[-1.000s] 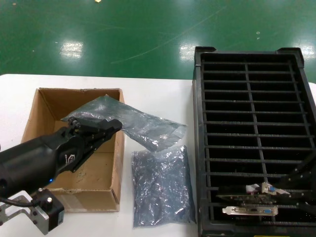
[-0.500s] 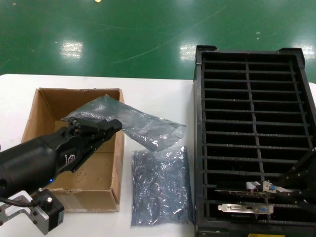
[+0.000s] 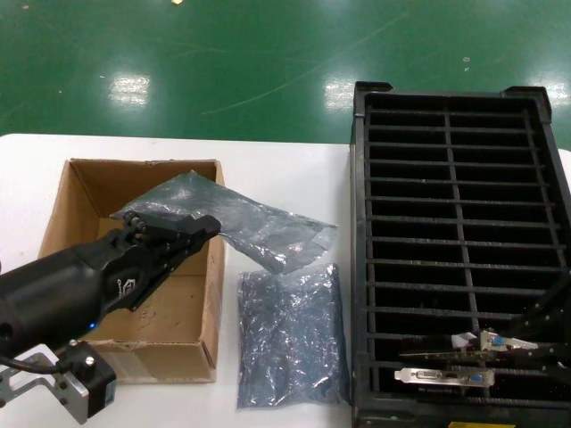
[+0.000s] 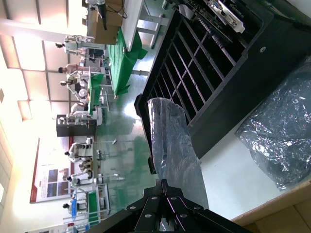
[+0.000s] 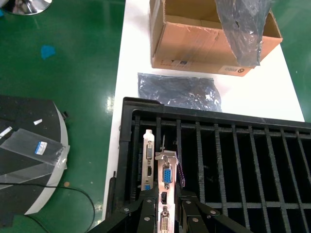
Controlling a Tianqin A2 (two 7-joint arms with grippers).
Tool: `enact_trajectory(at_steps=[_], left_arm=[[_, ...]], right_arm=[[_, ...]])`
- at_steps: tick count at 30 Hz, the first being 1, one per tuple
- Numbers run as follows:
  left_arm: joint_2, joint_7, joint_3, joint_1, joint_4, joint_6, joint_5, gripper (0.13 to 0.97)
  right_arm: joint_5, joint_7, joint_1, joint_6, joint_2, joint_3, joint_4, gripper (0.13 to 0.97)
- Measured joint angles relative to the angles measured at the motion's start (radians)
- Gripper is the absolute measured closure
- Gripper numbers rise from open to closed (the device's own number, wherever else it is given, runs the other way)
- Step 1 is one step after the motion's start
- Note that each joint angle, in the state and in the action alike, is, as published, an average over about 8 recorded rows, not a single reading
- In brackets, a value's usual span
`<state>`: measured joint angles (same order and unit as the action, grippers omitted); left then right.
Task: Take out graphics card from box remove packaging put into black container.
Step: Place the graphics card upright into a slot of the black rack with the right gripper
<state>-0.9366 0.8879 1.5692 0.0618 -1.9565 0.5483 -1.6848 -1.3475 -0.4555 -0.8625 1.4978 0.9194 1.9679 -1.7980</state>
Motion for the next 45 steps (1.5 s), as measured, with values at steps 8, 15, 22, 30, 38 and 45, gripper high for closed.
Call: enact_trajectory(at_steps=[8,15,22,30,38,45], left_arm=[[0.000,0.000,0.000,0.000,0.000,0.000,0.000,0.957],[0.000,0.000,0.000,0.000,0.000,0.000,0.000,0.957],[0.000,0.000,0.000,0.000,0.000,0.000,0.000,0.957],[0.000,0.000,0.000,0.000,0.000,0.000,0.000,0.957],[0.000,0.000,0.000,0.000,0.000,0.000,0.000,0.957],[0.000,0.000,0.000,0.000,0.000,0.000,0.000,0.957]], right_arm=[[0.015,0.014,-0.025,0.015,-0.015,0.014,0.014,0.908],[0.043,0.001,-0.049,0.036,-0.046,0.045,0.028,0.908],[0.077,-0.017,-0.064,0.042,-0.072,0.071,0.026,0.908],[0.114,-0.036,-0.069,0.032,-0.102,0.084,0.004,0.908],[0.146,-0.046,-0.067,0.015,-0.134,0.098,-0.021,0.853],[0.148,-0.042,-0.062,0.003,-0.149,0.099,-0.040,0.763]])
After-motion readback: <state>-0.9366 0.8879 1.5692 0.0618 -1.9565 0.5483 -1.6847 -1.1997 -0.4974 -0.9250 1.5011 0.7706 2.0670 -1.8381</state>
